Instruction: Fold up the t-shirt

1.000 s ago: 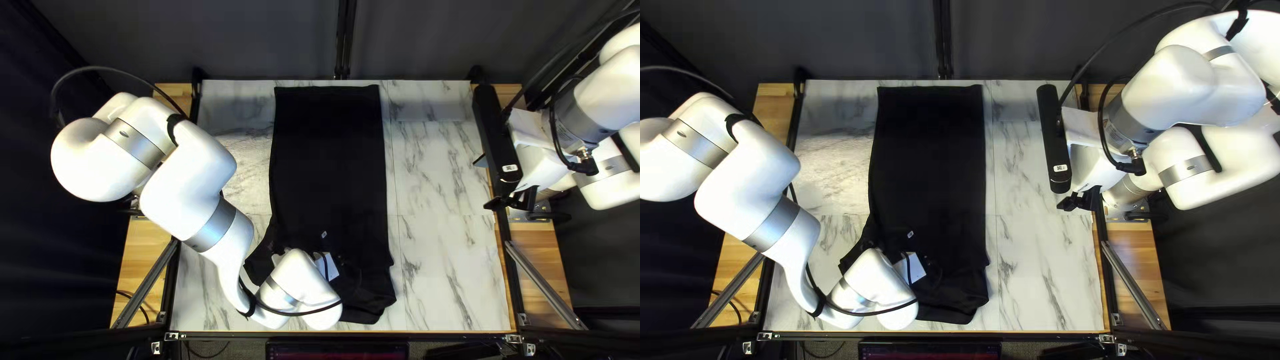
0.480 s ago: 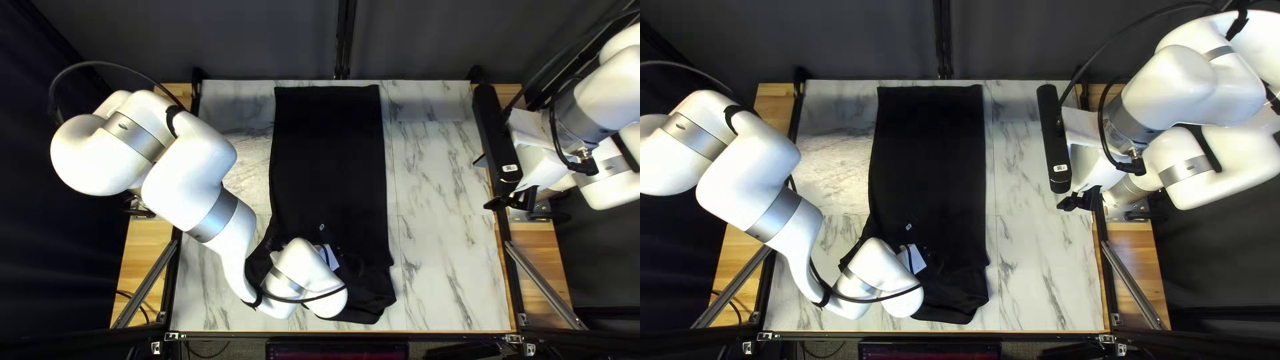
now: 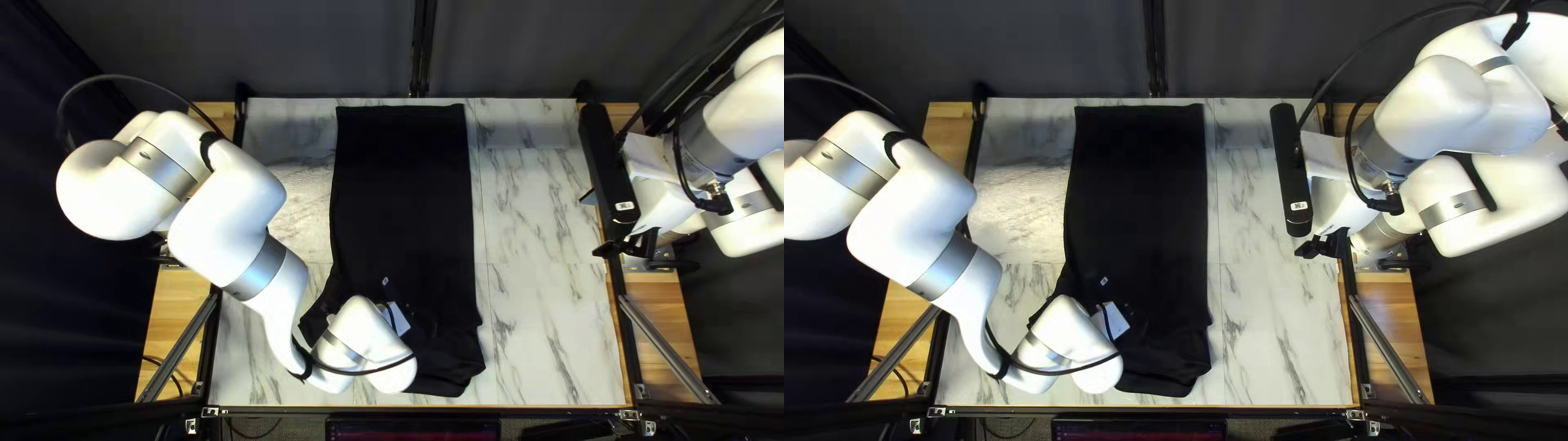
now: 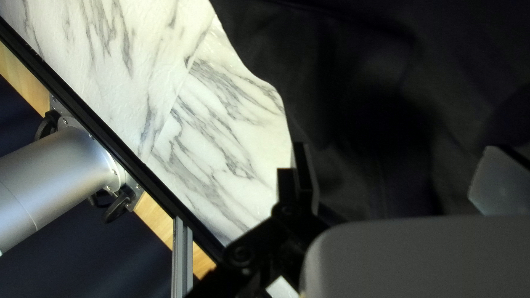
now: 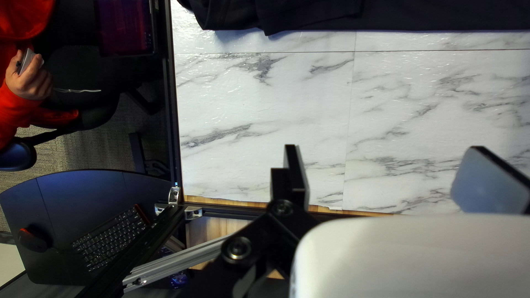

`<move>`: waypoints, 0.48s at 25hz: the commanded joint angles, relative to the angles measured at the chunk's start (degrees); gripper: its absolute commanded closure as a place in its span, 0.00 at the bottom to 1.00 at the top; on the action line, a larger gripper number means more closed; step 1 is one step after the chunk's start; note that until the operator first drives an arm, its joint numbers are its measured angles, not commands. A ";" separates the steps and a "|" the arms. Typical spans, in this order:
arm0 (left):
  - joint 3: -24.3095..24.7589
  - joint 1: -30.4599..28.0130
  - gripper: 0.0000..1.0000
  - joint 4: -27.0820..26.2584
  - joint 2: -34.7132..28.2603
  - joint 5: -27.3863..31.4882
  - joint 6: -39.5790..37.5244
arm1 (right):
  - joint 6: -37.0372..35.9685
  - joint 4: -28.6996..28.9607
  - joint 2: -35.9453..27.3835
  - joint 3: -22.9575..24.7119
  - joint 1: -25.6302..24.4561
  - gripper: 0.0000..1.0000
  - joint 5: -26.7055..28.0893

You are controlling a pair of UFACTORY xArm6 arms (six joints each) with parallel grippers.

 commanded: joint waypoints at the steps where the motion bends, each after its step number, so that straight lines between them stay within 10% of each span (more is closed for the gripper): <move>1: 0.99 0.33 0.00 0.30 -0.76 0.30 -0.59 | 0.00 0.00 0.00 0.00 0.00 0.00 0.00; 12: 2.15 -0.33 0.00 1.71 -5.33 5.18 -2.27 | 0.00 0.00 0.00 0.00 0.00 0.00 0.00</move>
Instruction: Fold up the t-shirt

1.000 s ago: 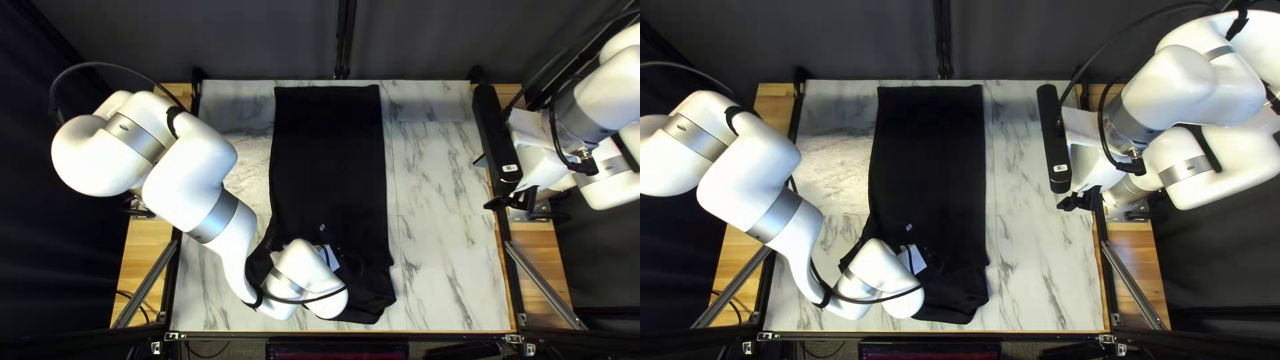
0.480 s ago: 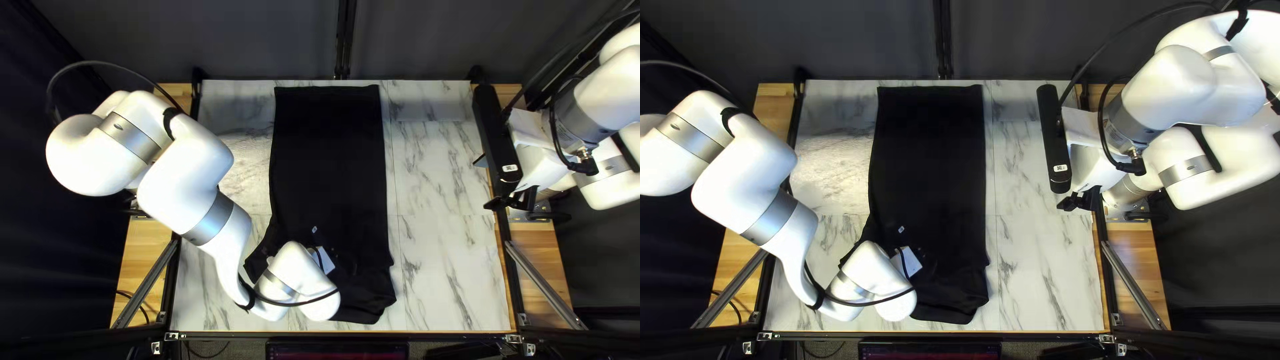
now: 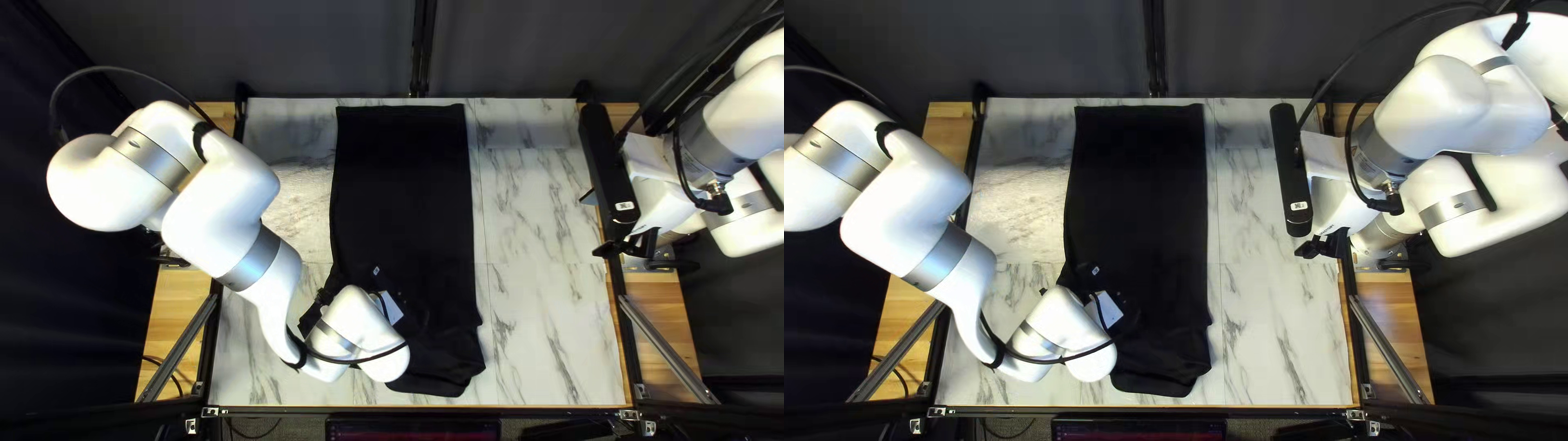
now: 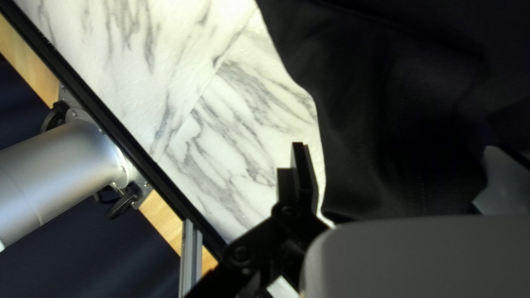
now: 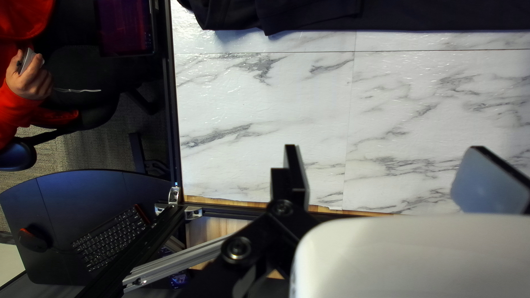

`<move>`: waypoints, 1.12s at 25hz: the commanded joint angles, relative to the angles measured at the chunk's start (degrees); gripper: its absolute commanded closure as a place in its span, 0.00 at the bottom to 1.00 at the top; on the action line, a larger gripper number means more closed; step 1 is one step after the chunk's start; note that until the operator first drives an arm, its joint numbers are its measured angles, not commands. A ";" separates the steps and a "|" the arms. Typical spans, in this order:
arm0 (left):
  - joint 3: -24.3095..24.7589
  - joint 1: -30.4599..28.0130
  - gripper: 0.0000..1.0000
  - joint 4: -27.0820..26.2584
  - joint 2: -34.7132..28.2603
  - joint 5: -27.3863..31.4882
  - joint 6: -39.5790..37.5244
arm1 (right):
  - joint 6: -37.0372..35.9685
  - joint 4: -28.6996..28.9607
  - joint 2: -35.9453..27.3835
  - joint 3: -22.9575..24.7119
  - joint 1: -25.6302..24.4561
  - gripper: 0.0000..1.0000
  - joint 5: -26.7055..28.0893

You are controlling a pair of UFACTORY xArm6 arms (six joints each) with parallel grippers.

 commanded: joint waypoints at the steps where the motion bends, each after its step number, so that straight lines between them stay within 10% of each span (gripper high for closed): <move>1: 1.01 -0.23 0.00 0.38 -1.49 1.18 -0.70 | 0.00 0.00 0.00 0.00 0.00 0.00 0.00; 19: 3.22 -0.08 0.03 1.15 -4.81 3.27 -1.71 | 0.00 0.00 0.00 0.00 0.00 0.00 0.00; 20: 3.28 0.03 0.07 1.21 -4.97 3.38 -1.56 | 0.00 0.00 0.00 0.00 0.00 0.00 0.00; 21: 3.25 0.10 0.70 1.25 -5.03 3.51 -1.46 | 0.00 0.00 0.00 0.00 0.00 0.00 0.00; 22: 3.07 0.16 0.98 1.34 -4.96 3.66 -1.35 | 0.00 0.00 0.00 0.00 0.00 0.00 0.00; 28: 2.26 -0.01 1.00 1.55 -4.91 4.60 -1.07 | 0.00 0.00 0.00 0.00 0.00 0.00 0.00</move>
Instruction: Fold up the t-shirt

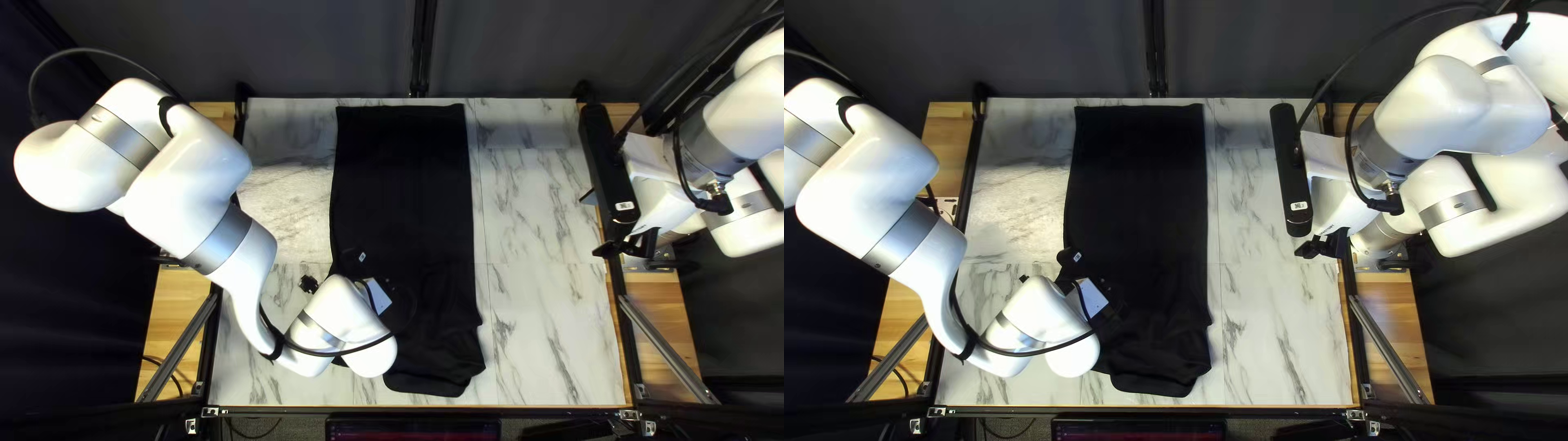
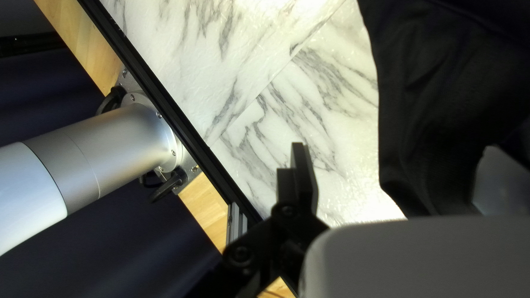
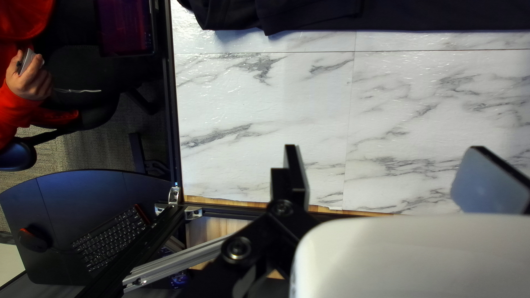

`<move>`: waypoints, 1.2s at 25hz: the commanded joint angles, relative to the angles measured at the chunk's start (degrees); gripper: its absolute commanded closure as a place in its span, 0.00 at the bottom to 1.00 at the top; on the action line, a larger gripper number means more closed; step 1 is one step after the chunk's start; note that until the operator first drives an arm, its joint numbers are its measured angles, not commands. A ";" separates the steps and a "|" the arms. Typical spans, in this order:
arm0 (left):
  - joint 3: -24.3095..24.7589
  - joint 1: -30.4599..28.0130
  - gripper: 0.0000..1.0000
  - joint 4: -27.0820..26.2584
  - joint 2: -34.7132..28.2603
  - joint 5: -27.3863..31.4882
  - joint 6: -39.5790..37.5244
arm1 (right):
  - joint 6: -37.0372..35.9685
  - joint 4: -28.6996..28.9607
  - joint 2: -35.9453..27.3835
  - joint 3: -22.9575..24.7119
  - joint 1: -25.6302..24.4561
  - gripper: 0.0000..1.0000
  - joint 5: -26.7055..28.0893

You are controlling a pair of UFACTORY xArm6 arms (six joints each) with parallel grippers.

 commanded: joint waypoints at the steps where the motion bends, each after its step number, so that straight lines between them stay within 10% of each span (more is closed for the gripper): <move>1: -0.34 -0.14 1.00 0.10 -0.13 0.65 0.11 | 0.00 0.00 0.00 0.00 0.00 0.00 0.00; 12: -4.57 -2.08 0.96 0.49 1.08 2.10 0.21 | 0.00 0.00 0.00 0.00 0.00 0.00 0.00; 13: -6.23 -2.71 0.89 0.55 2.92 1.65 0.29 | 0.00 0.00 0.00 0.00 0.00 0.00 0.00; 15: -7.69 -3.29 0.25 0.58 4.85 1.16 0.68 | 0.00 0.00 0.00 0.00 0.00 0.00 0.00; 17: -9.23 -4.30 0.02 0.29 7.36 0.57 1.54 | 0.00 0.00 0.00 0.00 0.00 0.00 0.00; 30: -4.80 -12.73 0.00 -0.19 7.97 -3.01 5.66 | 0.00 0.00 0.00 0.00 0.00 0.00 0.00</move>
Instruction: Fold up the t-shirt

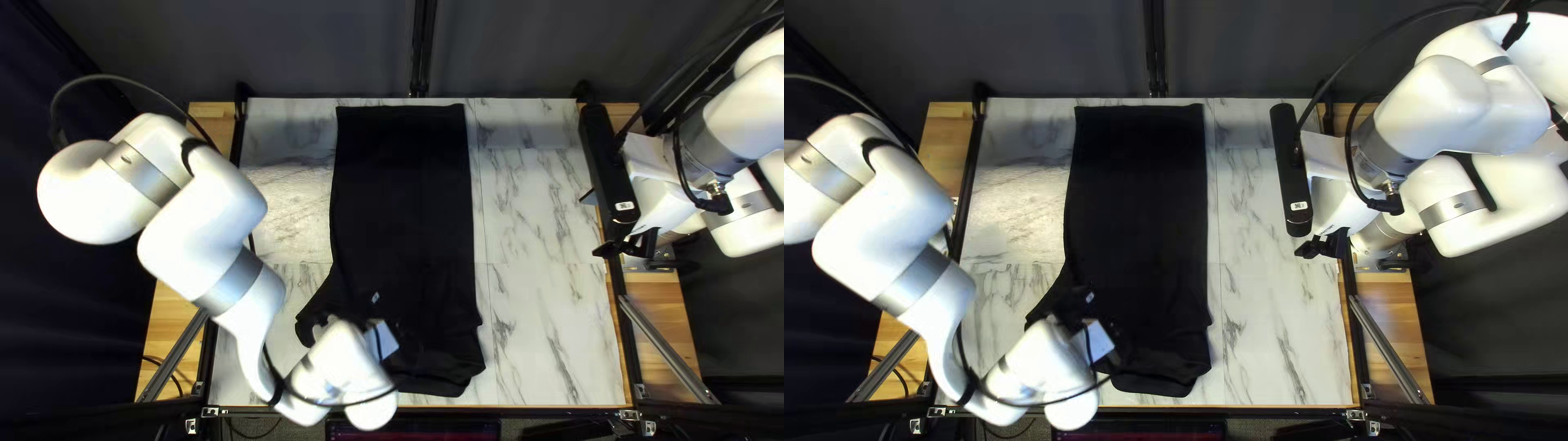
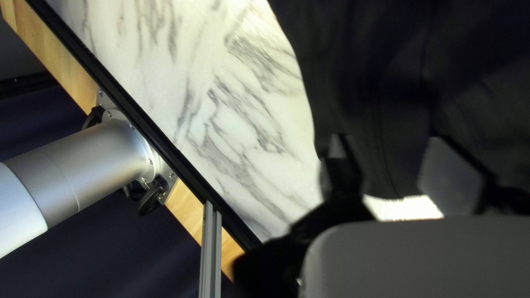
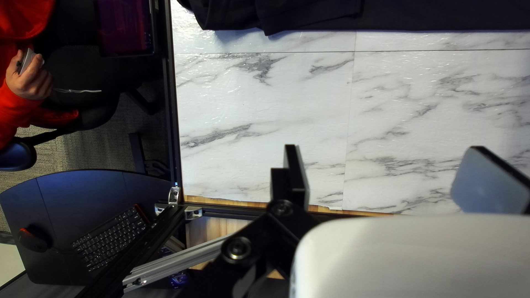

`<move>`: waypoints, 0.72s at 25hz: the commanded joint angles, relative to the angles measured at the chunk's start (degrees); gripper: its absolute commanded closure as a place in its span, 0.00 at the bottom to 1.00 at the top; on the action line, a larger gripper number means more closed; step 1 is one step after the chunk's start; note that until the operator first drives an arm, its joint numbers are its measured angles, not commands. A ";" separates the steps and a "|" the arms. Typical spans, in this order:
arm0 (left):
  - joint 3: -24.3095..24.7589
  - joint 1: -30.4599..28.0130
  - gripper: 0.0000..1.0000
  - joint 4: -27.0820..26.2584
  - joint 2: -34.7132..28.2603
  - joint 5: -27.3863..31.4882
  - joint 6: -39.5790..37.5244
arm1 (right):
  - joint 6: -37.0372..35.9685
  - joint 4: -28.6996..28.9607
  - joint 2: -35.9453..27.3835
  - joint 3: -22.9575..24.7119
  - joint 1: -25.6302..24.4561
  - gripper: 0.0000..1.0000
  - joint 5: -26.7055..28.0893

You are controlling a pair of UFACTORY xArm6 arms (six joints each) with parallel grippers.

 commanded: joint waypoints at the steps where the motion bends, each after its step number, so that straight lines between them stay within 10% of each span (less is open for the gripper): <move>1: 1.46 -1.97 0.00 0.28 -0.67 -0.43 1.64 | 0.00 0.00 0.00 0.00 0.00 0.00 0.00; 12: 0.77 -2.22 0.02 0.01 1.39 -0.08 -0.42 | 0.00 0.00 0.00 0.00 0.00 0.00 0.00; 14: -0.17 -2.03 0.24 0.27 1.92 0.30 -0.46 | 0.00 0.00 0.00 0.00 0.00 0.00 0.00; 16: -1.06 -1.82 0.84 0.61 2.53 0.46 -0.24 | 0.00 0.00 0.00 0.00 0.00 0.00 0.00; 18: -1.30 -1.54 0.97 0.88 2.97 0.09 0.23 | 0.00 0.00 0.00 0.00 0.00 0.00 0.00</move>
